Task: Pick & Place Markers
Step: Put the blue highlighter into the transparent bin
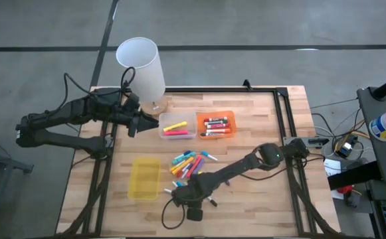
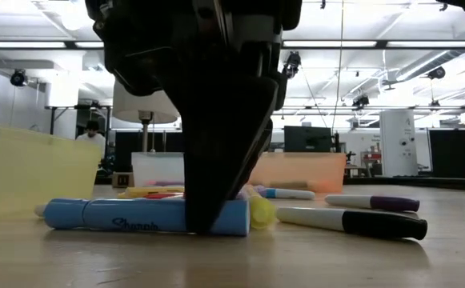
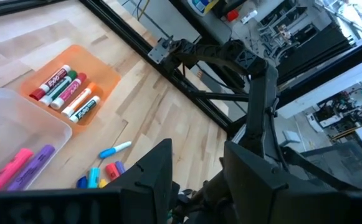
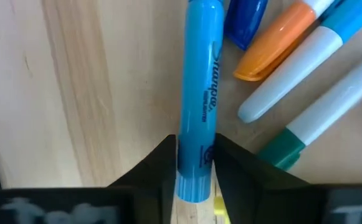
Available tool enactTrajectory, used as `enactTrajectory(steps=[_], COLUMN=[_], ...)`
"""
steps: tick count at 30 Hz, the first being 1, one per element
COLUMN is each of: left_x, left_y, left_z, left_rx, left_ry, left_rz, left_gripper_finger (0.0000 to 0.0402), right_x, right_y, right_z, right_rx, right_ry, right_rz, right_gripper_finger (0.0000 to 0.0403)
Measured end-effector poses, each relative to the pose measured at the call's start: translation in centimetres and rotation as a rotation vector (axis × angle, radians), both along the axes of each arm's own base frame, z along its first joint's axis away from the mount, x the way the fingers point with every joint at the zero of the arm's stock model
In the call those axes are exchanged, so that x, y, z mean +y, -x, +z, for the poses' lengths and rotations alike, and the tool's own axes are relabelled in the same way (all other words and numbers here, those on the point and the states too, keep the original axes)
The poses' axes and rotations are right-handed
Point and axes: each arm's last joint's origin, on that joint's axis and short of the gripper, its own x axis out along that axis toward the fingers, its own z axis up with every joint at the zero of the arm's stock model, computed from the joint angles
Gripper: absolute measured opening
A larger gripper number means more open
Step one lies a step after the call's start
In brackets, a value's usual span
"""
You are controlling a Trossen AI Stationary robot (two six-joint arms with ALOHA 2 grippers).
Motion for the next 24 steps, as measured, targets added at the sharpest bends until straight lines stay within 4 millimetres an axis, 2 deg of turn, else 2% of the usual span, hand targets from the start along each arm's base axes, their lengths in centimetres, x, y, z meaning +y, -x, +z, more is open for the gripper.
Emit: enactTrajectory(steps=[4, 9, 17, 24], left_x=[0.0, 0.0, 0.0, 0.0], left_y=[0.0, -0.1, -0.1, -0.1], left_z=[0.2, 0.2, 0.2, 0.3], left_rx=[-0.017, -0.021, -0.023, -0.031], left_ry=[0.011, 0.013, 0.016, 0.015], left_rz=[0.004, 0.005, 0.006, 0.006], left_gripper_finger=[0.0138, 0.0138, 0.0138, 0.0138], right_x=[-0.9, -2.4, -4.8, -9.3], right_y=[-0.1, -0.3, 0.4, 3.6], right_z=[0.6, 2.5, 8.2, 15.2], right_rx=[0.034, 0.038, -0.046, -0.090], right_ry=[-0.028, -0.036, -0.057, 0.092], right_rz=[-0.006, -0.027, -0.053, -0.141], right_gripper_finger=[0.0050, 0.0050, 0.0050, 0.0050])
